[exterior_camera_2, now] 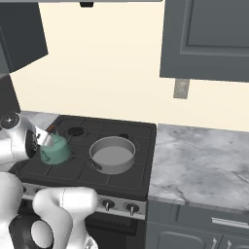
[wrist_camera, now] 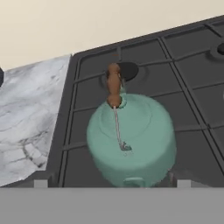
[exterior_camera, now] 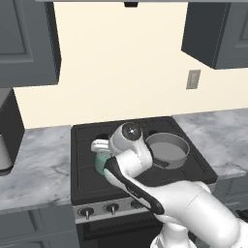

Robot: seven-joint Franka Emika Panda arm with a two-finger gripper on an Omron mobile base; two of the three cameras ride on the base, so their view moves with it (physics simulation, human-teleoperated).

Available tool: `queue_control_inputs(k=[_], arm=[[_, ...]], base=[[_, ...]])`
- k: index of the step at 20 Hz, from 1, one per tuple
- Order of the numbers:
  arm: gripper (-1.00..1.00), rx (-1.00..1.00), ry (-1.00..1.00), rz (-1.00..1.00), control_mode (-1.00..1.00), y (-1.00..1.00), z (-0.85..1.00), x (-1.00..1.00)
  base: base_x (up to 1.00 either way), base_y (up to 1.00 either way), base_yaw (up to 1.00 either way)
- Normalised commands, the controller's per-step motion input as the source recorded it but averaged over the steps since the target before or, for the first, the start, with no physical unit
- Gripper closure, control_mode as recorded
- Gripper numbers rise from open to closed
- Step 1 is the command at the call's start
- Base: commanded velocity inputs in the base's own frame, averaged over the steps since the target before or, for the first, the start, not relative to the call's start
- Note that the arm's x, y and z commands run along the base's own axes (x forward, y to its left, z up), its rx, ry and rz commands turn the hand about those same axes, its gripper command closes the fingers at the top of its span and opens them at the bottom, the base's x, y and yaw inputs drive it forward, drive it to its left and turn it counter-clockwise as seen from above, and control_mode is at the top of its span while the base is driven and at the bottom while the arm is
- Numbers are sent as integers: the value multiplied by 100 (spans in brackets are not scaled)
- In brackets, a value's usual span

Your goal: Pick the kettle from the counter and place it on a stove burner. Then turn the burner on.

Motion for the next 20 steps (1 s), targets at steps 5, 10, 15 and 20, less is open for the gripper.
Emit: queue_control_inputs(k=[5, 10, 15, 20], arm=[[-100, 0, -17, 0, -100, -1, 1, -100], [-100, -1, -11, 0, -100, 0, -8, -100], [-100, -11, -11, 5, -100, 9, -37, -96], [-100, -10, -24, 11, -100, 29, -29, -59]], base=[[0, 0, 0], [0, 0, 0], [0, 0, 0], [0, 0, 0]])
